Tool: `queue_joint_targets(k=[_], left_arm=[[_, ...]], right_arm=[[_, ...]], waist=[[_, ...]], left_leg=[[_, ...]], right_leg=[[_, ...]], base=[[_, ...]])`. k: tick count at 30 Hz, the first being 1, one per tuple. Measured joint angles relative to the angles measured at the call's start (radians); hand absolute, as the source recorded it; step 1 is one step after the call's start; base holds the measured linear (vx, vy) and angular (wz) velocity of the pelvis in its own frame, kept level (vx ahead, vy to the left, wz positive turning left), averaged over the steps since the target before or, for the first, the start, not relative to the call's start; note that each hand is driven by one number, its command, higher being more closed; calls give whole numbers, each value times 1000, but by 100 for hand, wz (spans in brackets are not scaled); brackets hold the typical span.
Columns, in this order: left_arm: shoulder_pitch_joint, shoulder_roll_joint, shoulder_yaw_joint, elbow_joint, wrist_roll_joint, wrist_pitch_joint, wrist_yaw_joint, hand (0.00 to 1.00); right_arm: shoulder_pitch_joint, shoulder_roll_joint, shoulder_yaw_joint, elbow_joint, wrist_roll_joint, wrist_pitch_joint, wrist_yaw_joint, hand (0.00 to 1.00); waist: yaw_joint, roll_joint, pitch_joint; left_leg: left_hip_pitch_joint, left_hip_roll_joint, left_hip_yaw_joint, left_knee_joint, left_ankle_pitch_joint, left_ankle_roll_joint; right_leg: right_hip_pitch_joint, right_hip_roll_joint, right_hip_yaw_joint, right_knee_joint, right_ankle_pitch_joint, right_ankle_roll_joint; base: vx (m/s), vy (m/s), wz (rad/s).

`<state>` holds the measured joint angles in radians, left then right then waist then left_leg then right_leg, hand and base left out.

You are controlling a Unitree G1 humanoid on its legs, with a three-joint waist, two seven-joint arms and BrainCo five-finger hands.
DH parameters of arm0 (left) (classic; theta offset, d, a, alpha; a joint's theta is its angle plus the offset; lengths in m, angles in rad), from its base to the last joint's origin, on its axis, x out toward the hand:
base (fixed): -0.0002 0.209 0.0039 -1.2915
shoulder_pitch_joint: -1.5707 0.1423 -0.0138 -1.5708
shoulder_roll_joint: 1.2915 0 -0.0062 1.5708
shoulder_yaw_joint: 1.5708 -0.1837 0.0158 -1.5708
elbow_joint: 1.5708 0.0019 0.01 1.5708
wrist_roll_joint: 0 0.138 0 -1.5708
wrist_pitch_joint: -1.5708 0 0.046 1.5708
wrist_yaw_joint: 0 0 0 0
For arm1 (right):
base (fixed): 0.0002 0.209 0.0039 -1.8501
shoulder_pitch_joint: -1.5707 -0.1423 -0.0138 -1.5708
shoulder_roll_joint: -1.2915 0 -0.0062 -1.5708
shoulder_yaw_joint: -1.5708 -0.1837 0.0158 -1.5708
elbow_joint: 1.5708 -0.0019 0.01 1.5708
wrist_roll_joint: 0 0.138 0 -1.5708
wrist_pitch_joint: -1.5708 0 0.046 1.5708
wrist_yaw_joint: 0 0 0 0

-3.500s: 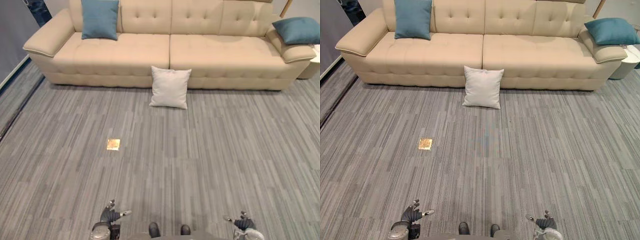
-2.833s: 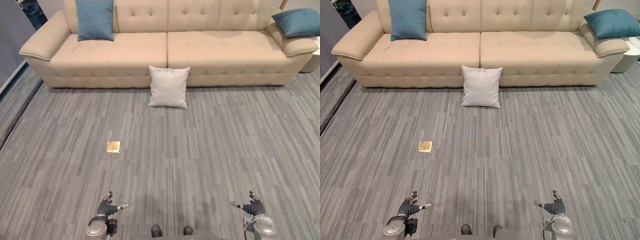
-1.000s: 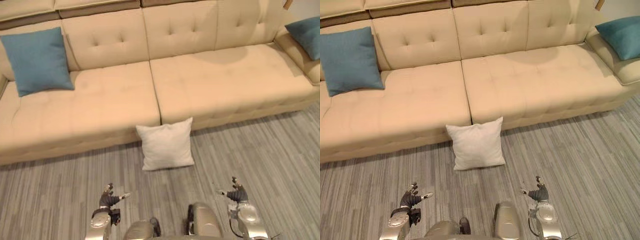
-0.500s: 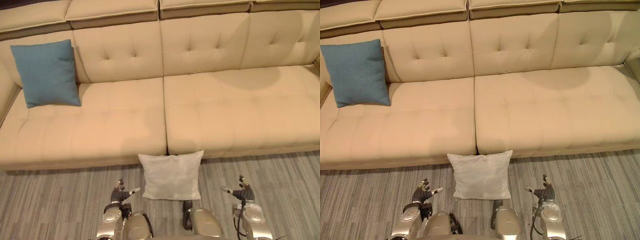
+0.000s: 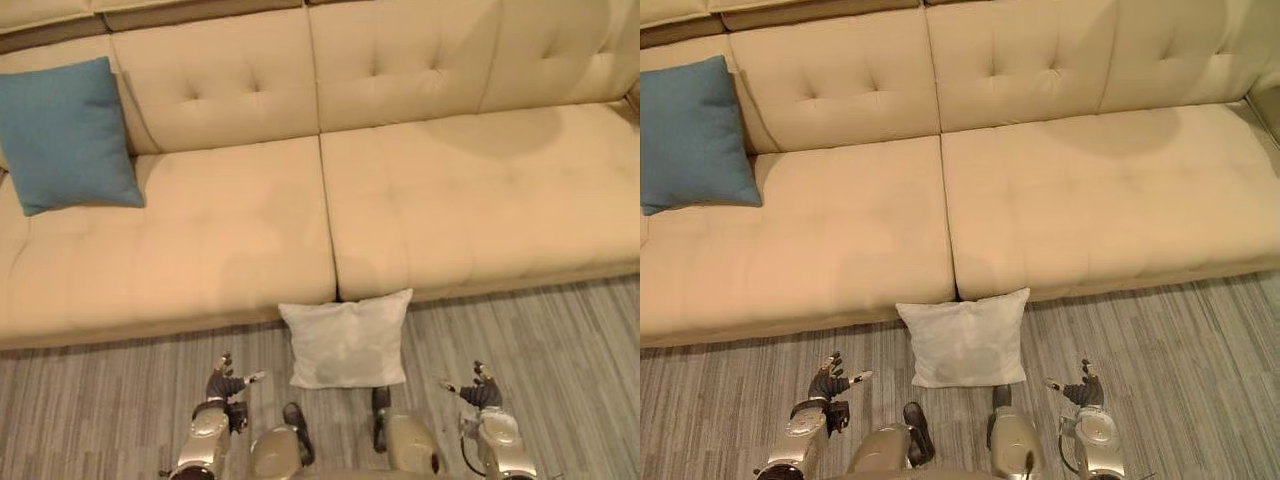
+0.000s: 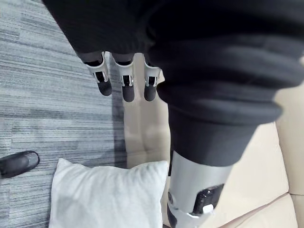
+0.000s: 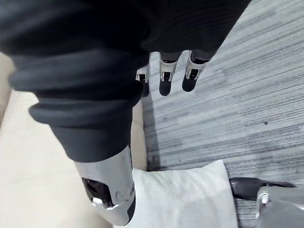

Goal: Pick up cushions and gather them together orderly.

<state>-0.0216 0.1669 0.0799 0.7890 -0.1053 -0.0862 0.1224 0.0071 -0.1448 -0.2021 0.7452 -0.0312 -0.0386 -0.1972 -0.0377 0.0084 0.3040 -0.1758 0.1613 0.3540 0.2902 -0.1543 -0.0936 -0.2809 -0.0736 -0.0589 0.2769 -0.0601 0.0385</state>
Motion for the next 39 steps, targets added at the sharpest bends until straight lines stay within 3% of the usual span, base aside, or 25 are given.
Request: queue_joint_targets(k=[5, 11, 17, 24, 25, 30, 39], left_arm=[[-153, 1, 5, 1, -55, -10, 40, 0], [-379, -19, 72, -28, -114, -21, 87, 0], [-635, -47, 79, -98, -133, -35, 125, 0], [-838, -34, 32, -156, -160, -49, 163, 0], [-878, -33, 26, -156, -160, -49, 169, 100], [-989, -24, -41, -150, -174, -48, 200, 100], [-1010, 13, -88, -146, -208, -48, 229, 100]], right_arm=[[-135, -15, 2, -33, 4, 1, -53, 0], [-389, -37, 18, -95, 54, 4, -126, 0], [-707, -68, 60, -146, 79, 3, -180, 0], [-974, -75, 107, -173, 81, -5, -246, 0], [-1005, -73, 109, -169, 81, -5, -259, 100], [-1106, -51, 116, -128, 80, -4, -293, 100], [-1121, -61, 150, -120, 147, -25, -302, 100]], waist=[[20, 8, 114], [29, 12, 220], [54, 15, 249], [61, 16, 249], [60, 16, 249], [53, 17, 250], [48, 18, 249]], left_leg=[[-260, 56, -33, 254, -91, 49], [-633, 92, -55, 436, -106, 77], [-964, 133, -82, 616, -100, 89], [-1169, 143, -118, 734, -123, 106], [-1201, 147, -116, 740, -124, 109], [-1278, 158, -111, 769, -110, 112], [-1270, 160, -102, 766, -109, 111]], right_leg=[[-218, 2, 6, 158, -11, 7], [-566, -5, 13, 289, 0, -3], [-902, -8, 10, 484, -12, -16], [-1105, -19, 6, 621, -55, -9], [-1137, -20, 6, 627, -54, -10], [-1218, -28, 5, 663, -47, -20], [-1213, -26, 8, 660, -43, -24]], base=[[-237, 51, -2], [-216, 27, -1], [-40, -1, 0], [-72, -27, 10], [-103, -12, 2], [-39, 6, 3], [-16, 12, -2]])
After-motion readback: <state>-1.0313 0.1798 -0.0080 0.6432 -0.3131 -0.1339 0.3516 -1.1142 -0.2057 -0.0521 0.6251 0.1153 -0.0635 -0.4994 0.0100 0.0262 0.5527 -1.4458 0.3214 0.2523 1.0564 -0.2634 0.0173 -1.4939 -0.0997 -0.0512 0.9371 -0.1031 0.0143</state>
